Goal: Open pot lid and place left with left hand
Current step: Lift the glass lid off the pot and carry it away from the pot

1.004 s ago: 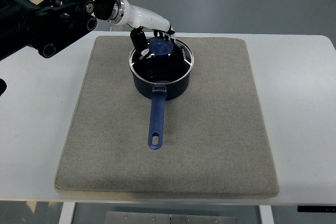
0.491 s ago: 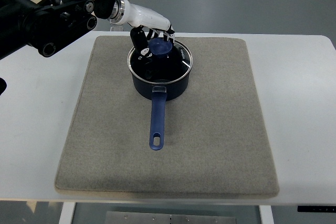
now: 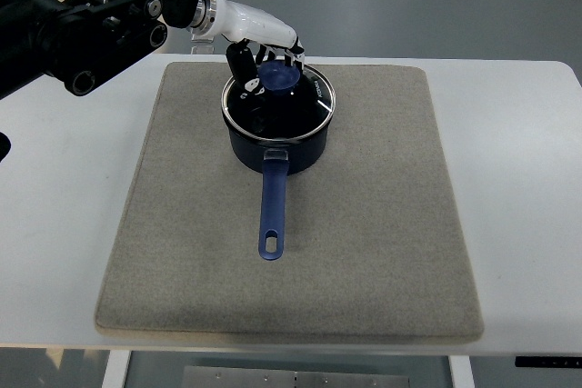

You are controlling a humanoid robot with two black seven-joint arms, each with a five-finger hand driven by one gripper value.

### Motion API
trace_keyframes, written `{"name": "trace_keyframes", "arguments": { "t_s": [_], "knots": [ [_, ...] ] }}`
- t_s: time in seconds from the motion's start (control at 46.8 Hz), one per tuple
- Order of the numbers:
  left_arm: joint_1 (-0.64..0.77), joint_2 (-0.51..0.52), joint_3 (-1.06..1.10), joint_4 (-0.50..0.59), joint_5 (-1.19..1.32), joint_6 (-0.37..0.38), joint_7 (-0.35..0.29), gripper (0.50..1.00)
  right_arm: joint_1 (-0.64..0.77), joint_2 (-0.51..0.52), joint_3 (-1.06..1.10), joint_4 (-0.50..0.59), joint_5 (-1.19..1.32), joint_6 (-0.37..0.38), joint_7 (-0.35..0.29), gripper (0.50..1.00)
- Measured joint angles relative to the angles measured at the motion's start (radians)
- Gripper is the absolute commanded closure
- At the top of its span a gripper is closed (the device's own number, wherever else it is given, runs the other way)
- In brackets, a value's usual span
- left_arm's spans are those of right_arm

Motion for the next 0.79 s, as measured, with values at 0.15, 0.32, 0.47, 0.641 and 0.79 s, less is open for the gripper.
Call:
{"name": "trace_keyframes", "arguments": {
  "t_s": [0.15,0.32,0.47,0.641,0.79],
  "knots": [
    [0.000,0.013,-0.001,-0.001,-0.001,0.000,0.000,1.000,0.000,0.000,0.000,0.000,0.000,0.000,0.000,0.585],
    [0.000,0.062,-0.003,-0.002,-0.004,0.000,-0.002,1.000,0.000,0.000,0.000,0.000,0.000,0.000,0.000,0.585],
    [0.001,0.114,-0.010,-0.003,-0.010,0.009,-0.008,1.000,0.000,0.000,0.000,0.000,0.000,0.000,0.000,0.585],
    [0.015,0.182,-0.031,-0.016,-0.014,0.017,-0.014,1.000,0.000,0.000,0.000,0.000,0.000,0.000,0.000,0.585],
    [0.052,0.236,-0.034,-0.032,-0.014,0.017,-0.014,1.000,0.000,0.000,0.000,0.000,0.000,0.000,0.000,0.585]
  ]
}}
